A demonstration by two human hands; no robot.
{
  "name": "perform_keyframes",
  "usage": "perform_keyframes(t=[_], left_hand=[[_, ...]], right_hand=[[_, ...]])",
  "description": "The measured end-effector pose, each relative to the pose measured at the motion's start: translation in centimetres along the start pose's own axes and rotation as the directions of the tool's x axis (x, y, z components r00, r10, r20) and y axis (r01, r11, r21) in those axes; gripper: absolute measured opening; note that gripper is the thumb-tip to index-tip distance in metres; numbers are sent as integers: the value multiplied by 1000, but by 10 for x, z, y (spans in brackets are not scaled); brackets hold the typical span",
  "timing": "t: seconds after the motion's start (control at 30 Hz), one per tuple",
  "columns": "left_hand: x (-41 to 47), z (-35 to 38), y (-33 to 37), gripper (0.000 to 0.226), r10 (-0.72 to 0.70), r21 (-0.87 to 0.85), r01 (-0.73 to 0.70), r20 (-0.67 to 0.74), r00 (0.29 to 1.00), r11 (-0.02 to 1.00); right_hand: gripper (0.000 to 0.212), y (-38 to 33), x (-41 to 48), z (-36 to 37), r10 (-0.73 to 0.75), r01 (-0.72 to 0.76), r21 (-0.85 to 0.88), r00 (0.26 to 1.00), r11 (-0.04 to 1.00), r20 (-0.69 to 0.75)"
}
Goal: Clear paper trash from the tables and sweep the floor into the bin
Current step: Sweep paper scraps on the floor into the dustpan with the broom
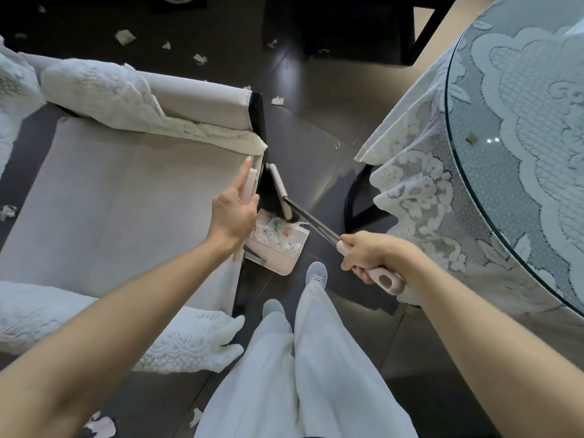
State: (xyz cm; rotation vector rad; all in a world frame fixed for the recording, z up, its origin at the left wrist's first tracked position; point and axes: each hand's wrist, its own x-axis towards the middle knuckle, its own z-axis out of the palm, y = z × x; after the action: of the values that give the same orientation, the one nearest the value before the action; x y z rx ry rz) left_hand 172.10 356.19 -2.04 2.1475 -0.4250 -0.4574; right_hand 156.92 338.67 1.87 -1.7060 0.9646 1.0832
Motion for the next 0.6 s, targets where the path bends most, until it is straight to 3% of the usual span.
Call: perform_keyframes(t=[0.1,0.23,0.43,0.6], left_hand=[[6,1,2,68,-19,-10,20,19,1000,1000],[11,2,5,68,-4,-25,5,25,1000,1000],[24,12,7,67,59,-54,-58,24,998,997],[60,25,30,66,82,-43,-83,-13,997,996]], right_hand=[[62,10,-1,0,60,-68,203,997,977,48],[54,10,-26,-36,67,-83,292,996,953,64],[58,4,-68,-85,45,-23,377,998,926,-49],[42,-8,-73,-122,4,57,439,991,897,-137]])
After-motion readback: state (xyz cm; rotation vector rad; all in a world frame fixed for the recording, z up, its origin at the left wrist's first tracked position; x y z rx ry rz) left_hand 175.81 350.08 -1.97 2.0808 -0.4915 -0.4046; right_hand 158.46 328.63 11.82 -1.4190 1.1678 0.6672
